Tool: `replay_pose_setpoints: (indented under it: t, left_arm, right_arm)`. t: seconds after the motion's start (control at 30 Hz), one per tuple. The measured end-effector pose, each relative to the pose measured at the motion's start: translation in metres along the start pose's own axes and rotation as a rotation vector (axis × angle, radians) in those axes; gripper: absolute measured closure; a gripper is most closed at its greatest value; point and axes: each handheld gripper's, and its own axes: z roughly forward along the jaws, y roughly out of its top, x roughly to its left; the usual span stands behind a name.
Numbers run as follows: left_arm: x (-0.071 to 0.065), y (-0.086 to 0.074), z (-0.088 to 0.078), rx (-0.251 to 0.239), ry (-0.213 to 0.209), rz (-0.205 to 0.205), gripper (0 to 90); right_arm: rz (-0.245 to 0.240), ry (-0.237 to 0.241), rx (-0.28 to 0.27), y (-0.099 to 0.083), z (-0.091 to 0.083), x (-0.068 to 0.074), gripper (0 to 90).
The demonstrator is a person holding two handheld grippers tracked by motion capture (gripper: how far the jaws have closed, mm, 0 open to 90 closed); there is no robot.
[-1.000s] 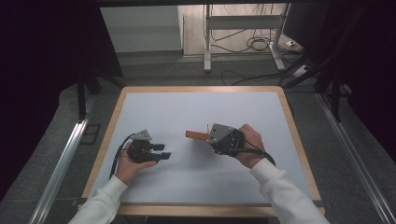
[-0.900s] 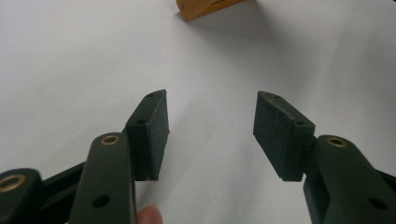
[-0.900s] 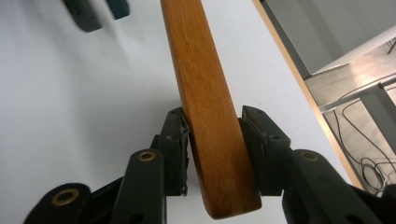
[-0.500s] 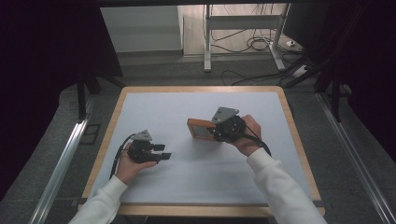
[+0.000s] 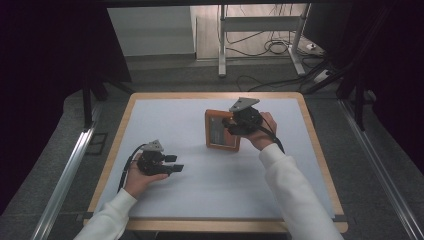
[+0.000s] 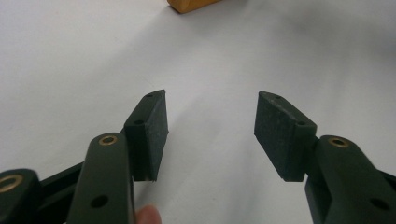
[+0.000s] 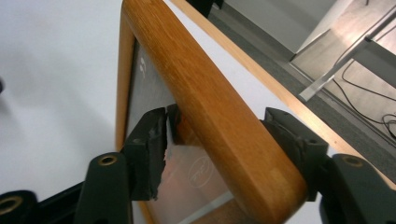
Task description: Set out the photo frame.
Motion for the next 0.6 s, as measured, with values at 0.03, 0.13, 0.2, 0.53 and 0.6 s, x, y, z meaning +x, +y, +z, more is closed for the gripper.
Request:
replay_pose_setpoints:
  t: [0.03,0.13,0.2,0.53,0.6]
  left_arm:
    - [0.000,0.000,0.000,0.001,-0.001,-0.001,43.9]
    - [0.000,0.000,0.000,0.002,-0.003,-0.001,43.9]
    - [0.000,0.000,0.001,0.002,-0.004,0.000,43.8]
    - [0.000,0.000,0.001,0.004,-0.006,-0.002,43.3]
    - [0.000,0.000,0.000,0.003,-0.005,-0.002,43.3]
  right_arm:
    - [0.009,-0.007,0.001,0.000,0.002,-0.001,38.2]
    - [0.037,-0.036,-0.006,-0.001,0.004,-0.003,32.8]
    - [0.065,-0.040,-0.015,-0.003,0.005,-0.006,31.9]
    - [0.121,-0.063,-0.011,-0.011,0.003,-0.015,24.5]
    - [0.138,-0.084,-0.011,-0.014,0.001,-0.015,21.5]
